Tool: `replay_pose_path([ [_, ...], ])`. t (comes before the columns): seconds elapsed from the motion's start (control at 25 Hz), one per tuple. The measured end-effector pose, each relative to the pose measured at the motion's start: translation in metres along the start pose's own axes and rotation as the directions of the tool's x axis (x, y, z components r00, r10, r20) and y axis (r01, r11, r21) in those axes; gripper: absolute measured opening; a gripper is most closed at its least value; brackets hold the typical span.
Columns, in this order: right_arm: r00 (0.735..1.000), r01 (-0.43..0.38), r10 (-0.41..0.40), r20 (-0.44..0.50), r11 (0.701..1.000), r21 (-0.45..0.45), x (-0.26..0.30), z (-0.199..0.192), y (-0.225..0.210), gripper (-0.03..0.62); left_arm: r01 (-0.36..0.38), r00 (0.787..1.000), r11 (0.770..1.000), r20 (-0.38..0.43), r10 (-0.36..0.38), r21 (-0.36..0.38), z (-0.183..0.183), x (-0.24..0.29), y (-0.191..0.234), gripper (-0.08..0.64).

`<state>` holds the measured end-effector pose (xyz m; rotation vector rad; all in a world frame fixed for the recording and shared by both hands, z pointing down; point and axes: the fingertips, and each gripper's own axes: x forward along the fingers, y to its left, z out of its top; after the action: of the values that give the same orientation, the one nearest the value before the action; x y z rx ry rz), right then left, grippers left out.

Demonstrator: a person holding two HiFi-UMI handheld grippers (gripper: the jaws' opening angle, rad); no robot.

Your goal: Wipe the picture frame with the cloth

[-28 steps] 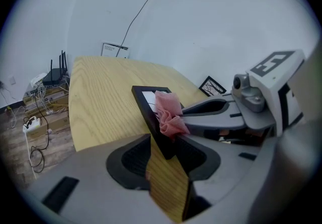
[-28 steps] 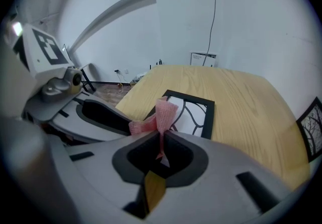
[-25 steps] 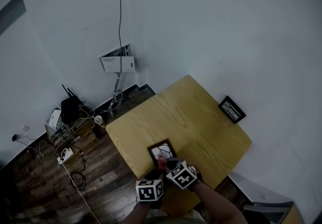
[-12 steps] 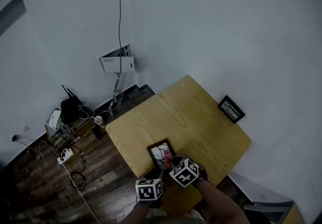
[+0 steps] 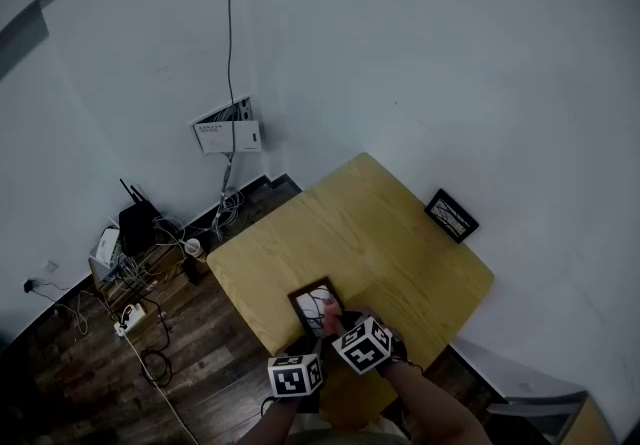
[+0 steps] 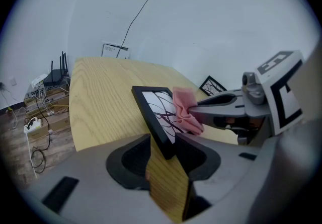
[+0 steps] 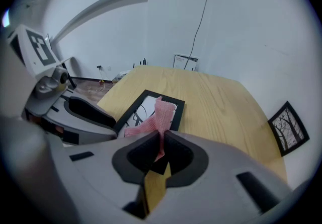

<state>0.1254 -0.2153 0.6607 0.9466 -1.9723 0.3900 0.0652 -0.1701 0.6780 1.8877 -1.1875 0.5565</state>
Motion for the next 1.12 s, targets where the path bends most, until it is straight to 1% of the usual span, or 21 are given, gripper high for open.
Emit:
replay_pose_path([
  [0.08,0.999,0.011,-0.014,0.038,0.997,0.075,-0.009,0.000,0.000,0.017,0.003,1.000,1.000,-0.003,-0.003,0.000,0.000,0.000,0.001,0.143],
  [0.16,0.996,0.015,-0.029,0.081,0.986,0.163,-0.018,-0.002,0.000,0.017,0.009,1.000,1.000,-0.006,-0.009,-0.003,-0.001,0.000,0.001,0.143],
  [0.28,0.985,0.028,-0.075,0.153,0.958,0.284,-0.032,-0.002,-0.002,0.017,0.021,1.000,1.000,-0.010,-0.021,-0.002,0.001,0.000,0.001,0.141],
  [0.36,0.978,0.035,-0.104,0.180,0.937,0.348,-0.045,-0.001,0.003,0.017,0.027,1.000,0.999,-0.009,-0.027,0.025,0.002,-0.005,0.002,0.143],
  [0.48,0.968,0.027,-0.135,0.213,0.896,0.443,-0.064,0.001,0.013,0.017,0.057,0.998,0.995,0.018,-0.059,0.079,0.011,-0.018,-0.001,0.143],
  [0.64,0.941,-0.002,-0.191,0.278,0.821,0.572,-0.089,0.006,0.029,0.017,0.107,0.992,0.982,0.055,-0.117,0.159,0.022,-0.048,-0.008,0.133],
  [0.76,0.918,-0.008,-0.244,0.312,0.776,0.631,-0.108,0.010,0.046,0.017,0.127,0.987,0.966,0.070,-0.146,0.225,0.023,-0.076,-0.006,0.098],
  [0.88,0.897,-0.009,-0.287,0.336,0.749,0.663,-0.122,0.015,0.067,0.017,0.155,0.982,0.949,0.067,-0.179,0.274,0.018,-0.103,0.000,0.077],
  [1.0,0.879,-0.012,-0.317,0.356,0.733,0.681,-0.135,0.019,0.093,0.017,0.193,0.975,0.938,0.053,-0.217,0.287,0.010,-0.128,0.007,0.049],
  [1.12,0.859,-0.021,-0.341,0.381,0.720,0.694,-0.148,0.024,0.121,0.017,0.261,0.958,0.924,0.044,-0.284,0.279,0.004,-0.154,0.012,0.034],
])
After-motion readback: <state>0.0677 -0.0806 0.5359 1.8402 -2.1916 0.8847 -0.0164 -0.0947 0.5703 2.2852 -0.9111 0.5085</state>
